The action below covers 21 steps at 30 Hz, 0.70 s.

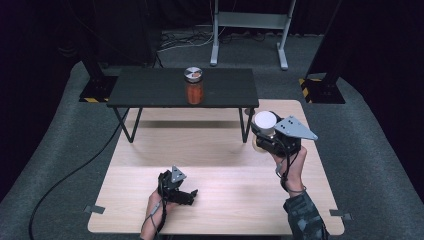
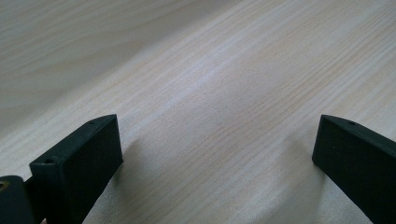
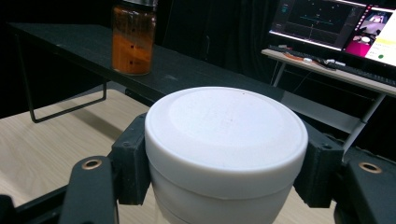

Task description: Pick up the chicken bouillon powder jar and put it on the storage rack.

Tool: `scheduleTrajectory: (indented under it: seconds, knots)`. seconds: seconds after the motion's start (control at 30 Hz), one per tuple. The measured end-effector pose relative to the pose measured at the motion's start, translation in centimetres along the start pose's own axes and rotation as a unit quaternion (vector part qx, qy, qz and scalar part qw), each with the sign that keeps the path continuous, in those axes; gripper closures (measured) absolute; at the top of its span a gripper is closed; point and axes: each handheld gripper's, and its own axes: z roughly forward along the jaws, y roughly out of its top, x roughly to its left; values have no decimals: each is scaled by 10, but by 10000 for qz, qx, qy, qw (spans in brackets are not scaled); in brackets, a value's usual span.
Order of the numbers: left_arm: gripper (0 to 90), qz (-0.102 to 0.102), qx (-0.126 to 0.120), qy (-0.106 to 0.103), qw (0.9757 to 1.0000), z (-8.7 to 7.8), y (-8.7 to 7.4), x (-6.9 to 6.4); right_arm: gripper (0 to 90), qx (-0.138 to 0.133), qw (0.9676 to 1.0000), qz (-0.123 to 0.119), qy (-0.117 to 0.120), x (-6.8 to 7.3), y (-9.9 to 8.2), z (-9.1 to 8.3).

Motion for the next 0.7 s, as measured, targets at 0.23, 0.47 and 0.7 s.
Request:
scheduleTrajectory:
  seconds: [0.23,0.47,0.7]
  knots:
    - [10,2,5,-2,10000,0,0,0,321,18,10000,-2,-7,-2,5,5]
    - [10,0,1,-2,10000,0,0,0,322,28,10000,47,-7,-5,9,13]
    - [10,-7,2,-4,10000,0,0,0,322,22,10000,45,11,-5,13,18]
